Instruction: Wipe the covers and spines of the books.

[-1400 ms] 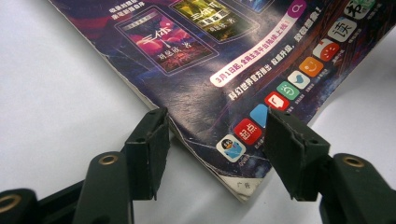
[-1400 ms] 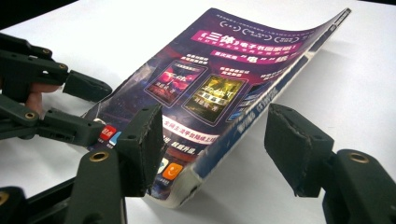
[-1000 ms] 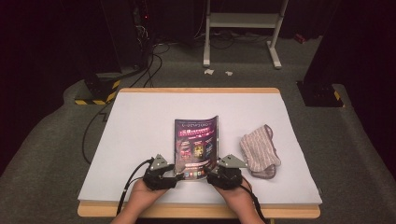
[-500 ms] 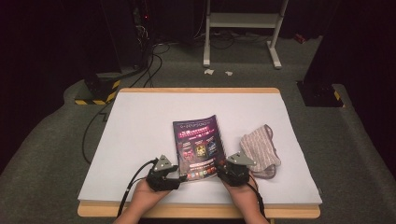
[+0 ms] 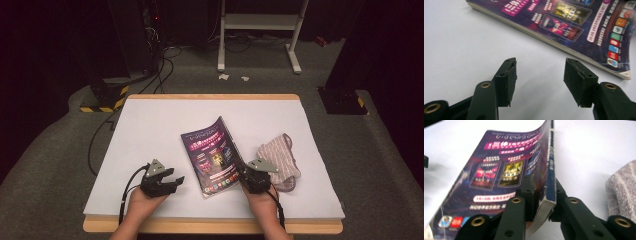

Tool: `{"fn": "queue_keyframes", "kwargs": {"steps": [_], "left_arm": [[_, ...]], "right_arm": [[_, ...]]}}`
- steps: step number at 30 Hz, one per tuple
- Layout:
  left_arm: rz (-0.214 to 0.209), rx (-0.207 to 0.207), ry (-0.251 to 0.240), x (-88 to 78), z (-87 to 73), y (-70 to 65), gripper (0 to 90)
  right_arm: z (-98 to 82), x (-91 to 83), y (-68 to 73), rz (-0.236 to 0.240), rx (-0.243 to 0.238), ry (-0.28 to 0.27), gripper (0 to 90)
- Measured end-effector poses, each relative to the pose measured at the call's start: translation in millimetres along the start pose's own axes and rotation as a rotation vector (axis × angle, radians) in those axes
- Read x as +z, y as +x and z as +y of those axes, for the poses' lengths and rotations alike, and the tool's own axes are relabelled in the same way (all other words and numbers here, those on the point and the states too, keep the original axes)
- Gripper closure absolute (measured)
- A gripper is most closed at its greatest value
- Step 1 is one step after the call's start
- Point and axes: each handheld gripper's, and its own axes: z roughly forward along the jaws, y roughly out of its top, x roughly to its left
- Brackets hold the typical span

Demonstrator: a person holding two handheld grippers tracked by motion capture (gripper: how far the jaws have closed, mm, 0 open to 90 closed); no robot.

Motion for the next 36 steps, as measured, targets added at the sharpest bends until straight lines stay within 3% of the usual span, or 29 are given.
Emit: {"fn": "queue_keyframes", "kwargs": {"steps": [5,10,36], "left_arm": [[0.01,-0.023,-0.019,-5.4,0.1,7.8,43.6],[0.015,-0.02,-0.024,-8.3,0.8,9.9,43.5],[0.042,-0.015,-0.04,-9.8,-0.9,12.3,42.6]], "right_arm": [[8.0,-1.7,-3.1,0.011,0.009,-0.03,83.8],[15.6,-3.8,-1.9,0.017,0.003,-0.053,84.1],[56.4,-32.2,22.6,0.045,-0.074,-0.214,84.4]]}}
